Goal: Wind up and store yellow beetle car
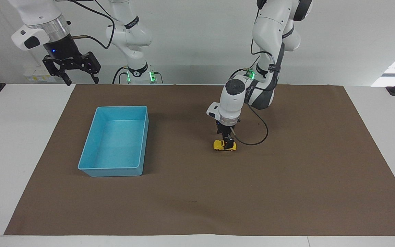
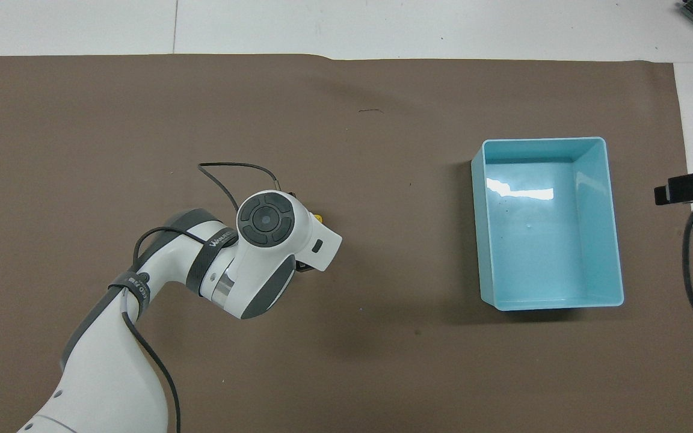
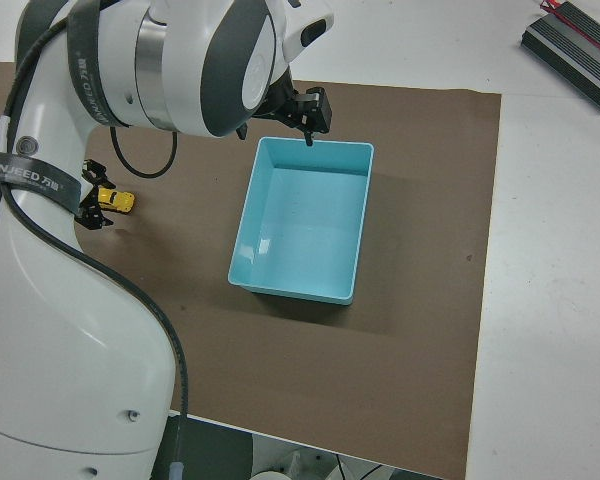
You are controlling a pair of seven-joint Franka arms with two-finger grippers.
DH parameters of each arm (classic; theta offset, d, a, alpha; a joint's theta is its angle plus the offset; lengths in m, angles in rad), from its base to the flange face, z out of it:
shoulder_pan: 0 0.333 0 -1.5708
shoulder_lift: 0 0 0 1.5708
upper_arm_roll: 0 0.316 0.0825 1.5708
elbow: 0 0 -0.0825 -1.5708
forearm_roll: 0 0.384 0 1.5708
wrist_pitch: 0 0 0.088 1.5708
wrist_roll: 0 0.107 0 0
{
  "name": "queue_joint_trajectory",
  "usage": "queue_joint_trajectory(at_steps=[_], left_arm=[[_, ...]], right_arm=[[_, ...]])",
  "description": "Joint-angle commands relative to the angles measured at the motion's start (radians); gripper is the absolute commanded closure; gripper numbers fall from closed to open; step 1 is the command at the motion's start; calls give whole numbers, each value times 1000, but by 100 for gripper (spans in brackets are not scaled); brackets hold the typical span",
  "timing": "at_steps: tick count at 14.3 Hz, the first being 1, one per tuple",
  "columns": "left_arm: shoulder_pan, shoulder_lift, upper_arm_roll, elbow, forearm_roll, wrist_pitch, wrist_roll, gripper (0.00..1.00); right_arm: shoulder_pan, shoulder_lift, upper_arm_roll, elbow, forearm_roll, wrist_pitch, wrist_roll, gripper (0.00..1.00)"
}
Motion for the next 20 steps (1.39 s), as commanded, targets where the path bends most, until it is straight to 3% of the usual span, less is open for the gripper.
queue_joint_trajectory(at_steps=[1,8,14,16,20], left_arm=[[-39,-4,23,-7,18,-14,-11,98],[-41,-11,20,39,15,-124,-38,100],[-102,-11,15,-8,13,-92,-75,100],[-93,-13,15,-50,13,-28,-71,100],[-50,-8,17,-51,13,-18,-51,100]], right_arm=[[-10,-13,6,-15,13,4,-3,0],[-10,-13,6,-15,13,4,-3,0],[-10,-13,6,-15,12,4,-3,0],[-10,-13,6,-15,12,4,-3,0],[-10,-13,6,-15,12,4,-3,0]])
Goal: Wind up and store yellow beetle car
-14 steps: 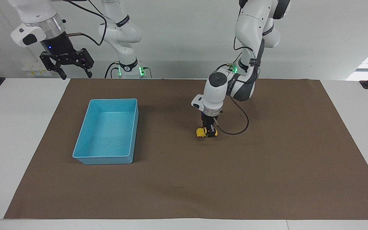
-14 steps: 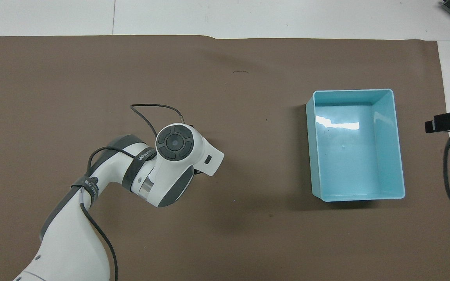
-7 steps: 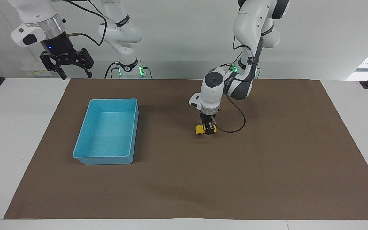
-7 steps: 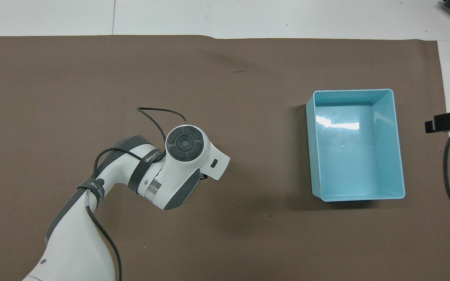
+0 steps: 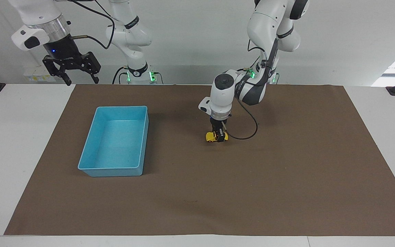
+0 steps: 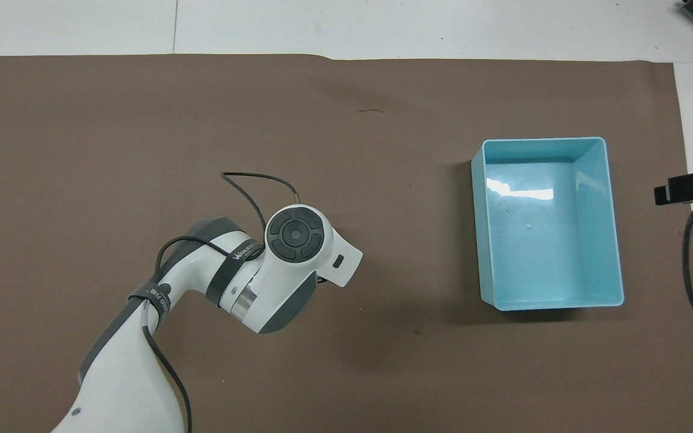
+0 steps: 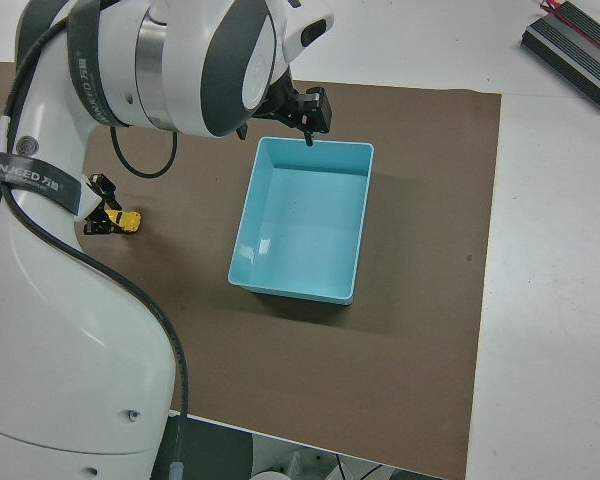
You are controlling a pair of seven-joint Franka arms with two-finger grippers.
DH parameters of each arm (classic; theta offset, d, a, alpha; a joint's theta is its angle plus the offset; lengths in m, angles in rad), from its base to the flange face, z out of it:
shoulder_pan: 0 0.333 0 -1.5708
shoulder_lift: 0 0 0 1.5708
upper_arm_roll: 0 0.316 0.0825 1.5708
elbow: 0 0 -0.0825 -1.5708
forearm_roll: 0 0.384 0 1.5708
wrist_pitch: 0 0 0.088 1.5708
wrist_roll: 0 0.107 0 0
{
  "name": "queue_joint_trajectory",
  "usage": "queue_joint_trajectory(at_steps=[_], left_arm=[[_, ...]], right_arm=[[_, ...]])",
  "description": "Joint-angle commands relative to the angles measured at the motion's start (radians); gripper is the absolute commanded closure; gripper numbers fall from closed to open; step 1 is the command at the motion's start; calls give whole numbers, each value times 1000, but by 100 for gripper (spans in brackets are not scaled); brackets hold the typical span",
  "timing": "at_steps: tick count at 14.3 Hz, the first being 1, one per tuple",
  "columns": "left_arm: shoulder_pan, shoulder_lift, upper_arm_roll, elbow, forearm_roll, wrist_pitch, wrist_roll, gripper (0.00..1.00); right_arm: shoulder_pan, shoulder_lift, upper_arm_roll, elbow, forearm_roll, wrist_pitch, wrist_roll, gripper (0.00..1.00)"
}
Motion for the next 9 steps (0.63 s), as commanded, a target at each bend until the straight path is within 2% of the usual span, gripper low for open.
queue_joint_trajectory(at_steps=[1,7,9], left_arm=[[35,5,6,-53,9,40,21,100],[146,-32,6,-85,7,17,214,100],[192,-67,6,-148,9,26,269,100]], right_arm=[[-10,-13,6,-15,13,4,-3,0],[-10,-13,6,-15,12,4,-3,0],[-10,-13,6,-15,13,4,-3,0]])
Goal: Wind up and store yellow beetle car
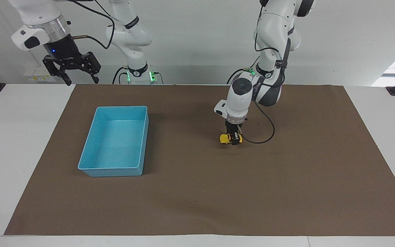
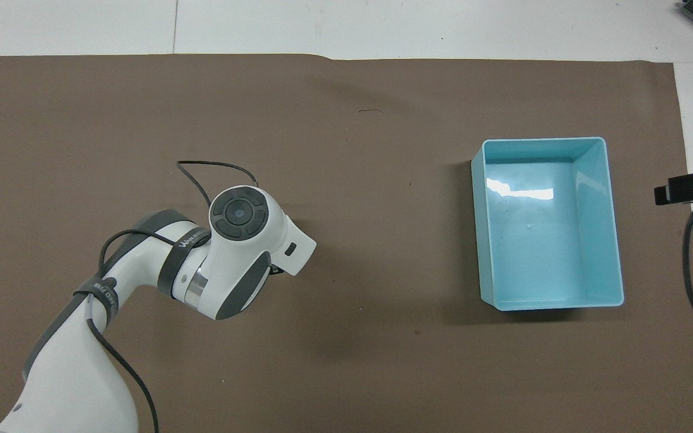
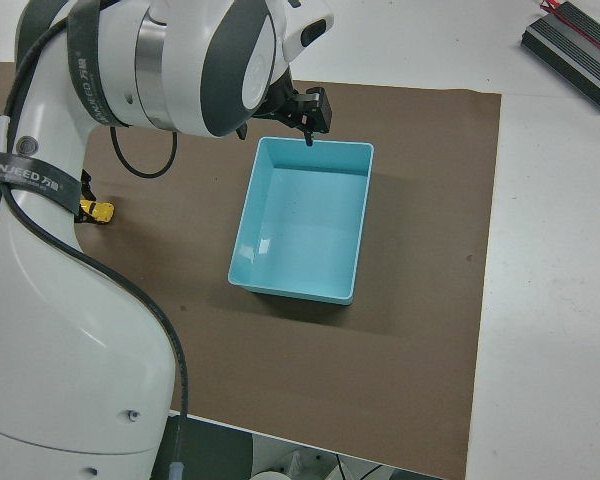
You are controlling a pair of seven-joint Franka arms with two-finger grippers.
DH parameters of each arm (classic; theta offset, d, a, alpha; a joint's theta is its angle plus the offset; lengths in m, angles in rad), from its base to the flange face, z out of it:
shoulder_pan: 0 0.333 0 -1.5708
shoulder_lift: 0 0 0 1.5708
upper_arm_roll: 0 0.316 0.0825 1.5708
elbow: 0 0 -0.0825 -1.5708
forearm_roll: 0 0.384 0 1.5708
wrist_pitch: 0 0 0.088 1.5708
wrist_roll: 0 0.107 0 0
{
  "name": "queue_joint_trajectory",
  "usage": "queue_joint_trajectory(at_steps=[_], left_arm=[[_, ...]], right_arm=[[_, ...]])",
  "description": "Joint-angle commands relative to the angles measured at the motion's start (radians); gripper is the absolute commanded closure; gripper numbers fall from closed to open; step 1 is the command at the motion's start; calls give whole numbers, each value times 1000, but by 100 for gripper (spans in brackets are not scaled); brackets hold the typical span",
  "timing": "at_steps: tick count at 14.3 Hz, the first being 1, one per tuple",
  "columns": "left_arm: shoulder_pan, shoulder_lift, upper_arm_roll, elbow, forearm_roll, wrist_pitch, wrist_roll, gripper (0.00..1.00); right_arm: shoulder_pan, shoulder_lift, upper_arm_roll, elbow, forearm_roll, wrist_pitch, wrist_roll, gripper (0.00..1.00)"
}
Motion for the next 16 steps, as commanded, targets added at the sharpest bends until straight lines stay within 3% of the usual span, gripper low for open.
queue_joint_trajectory(at_steps=[1,7,8,9,16], left_arm=[[73,-19,5,-83,12,46,94,100],[130,-30,5,-97,12,39,169,100],[116,-31,3,-78,12,30,159,62],[95,-48,5,-61,12,-5,159,1],[126,-165,14,110,4,-226,125,0]], right_arm=[[-10,-13,6,-15,12,4,-3,0],[-10,-13,6,-15,13,4,-3,0],[-10,-13,6,-15,12,4,-3,0],[-10,-13,6,-15,12,4,-3,0],[-10,-13,6,-15,13,4,-3,0]])
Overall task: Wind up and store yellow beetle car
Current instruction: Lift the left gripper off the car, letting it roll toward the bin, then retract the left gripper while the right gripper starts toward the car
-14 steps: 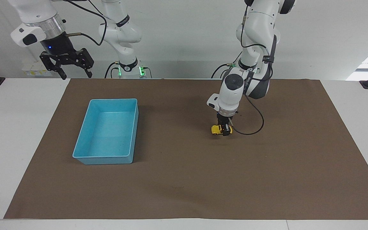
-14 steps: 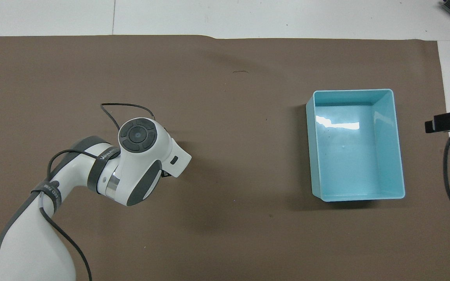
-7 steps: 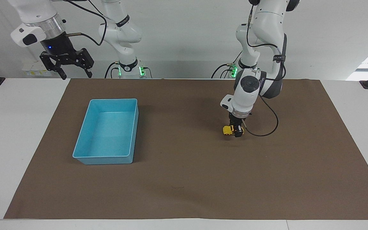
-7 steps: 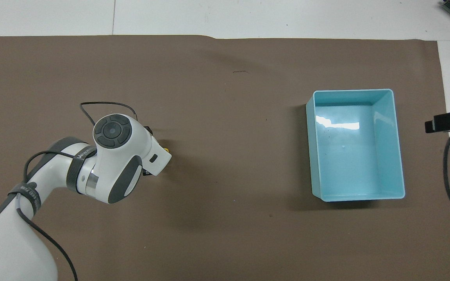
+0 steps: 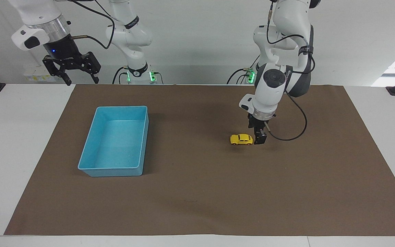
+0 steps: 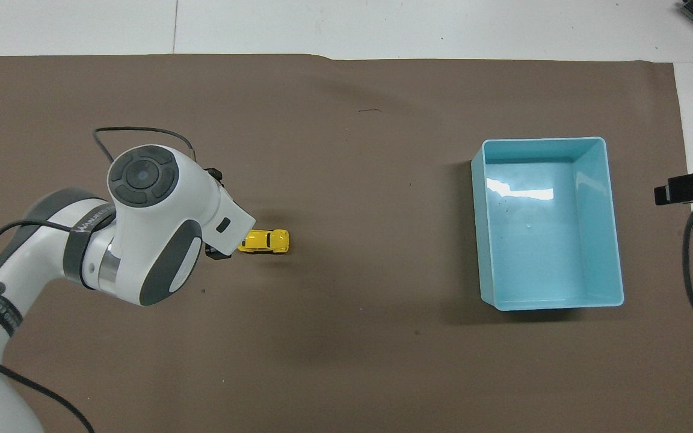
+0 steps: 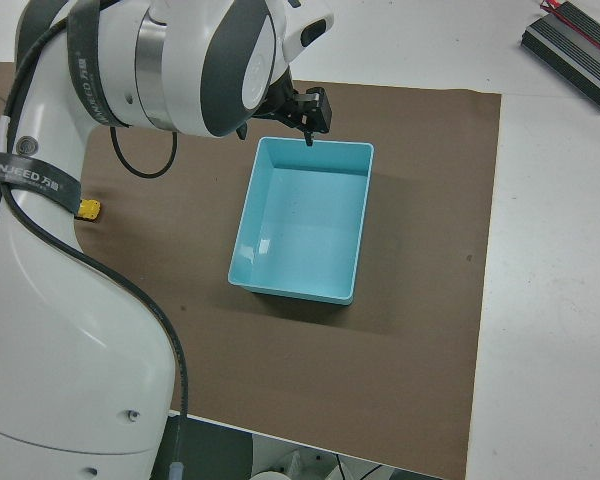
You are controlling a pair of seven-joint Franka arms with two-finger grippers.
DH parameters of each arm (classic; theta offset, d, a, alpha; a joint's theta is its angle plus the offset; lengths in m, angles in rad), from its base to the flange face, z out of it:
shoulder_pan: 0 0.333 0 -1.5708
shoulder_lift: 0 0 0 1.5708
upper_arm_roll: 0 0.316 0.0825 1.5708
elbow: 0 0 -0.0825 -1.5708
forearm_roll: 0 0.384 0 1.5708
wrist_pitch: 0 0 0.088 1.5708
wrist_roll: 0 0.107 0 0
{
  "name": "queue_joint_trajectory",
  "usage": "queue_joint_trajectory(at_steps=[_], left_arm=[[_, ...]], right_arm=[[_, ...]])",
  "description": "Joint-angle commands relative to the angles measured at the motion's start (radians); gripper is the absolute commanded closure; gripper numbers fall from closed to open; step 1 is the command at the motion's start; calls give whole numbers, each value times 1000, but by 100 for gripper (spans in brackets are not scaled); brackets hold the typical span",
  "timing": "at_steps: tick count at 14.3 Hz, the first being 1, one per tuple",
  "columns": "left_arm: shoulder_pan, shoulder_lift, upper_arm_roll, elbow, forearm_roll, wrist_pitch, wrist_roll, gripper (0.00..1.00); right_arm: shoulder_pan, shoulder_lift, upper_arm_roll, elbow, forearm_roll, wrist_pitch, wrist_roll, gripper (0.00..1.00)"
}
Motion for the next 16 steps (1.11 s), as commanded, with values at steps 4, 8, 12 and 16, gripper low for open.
queue_joint_trajectory(at_steps=[4,8,12,16], left_arm=[[115,-86,15,61,3,-67,-143,0],[203,-89,17,142,10,-146,-365,0],[241,-83,35,236,13,-262,-632,0],[284,-81,35,300,13,-342,-841,0]], right_arm=[[-10,-38,6,47,76,12,-4,0],[-5,-128,26,31,62,-89,-4,0],[-10,-128,20,31,61,-100,-4,0],[-21,-137,14,28,59,-180,-4,0]])
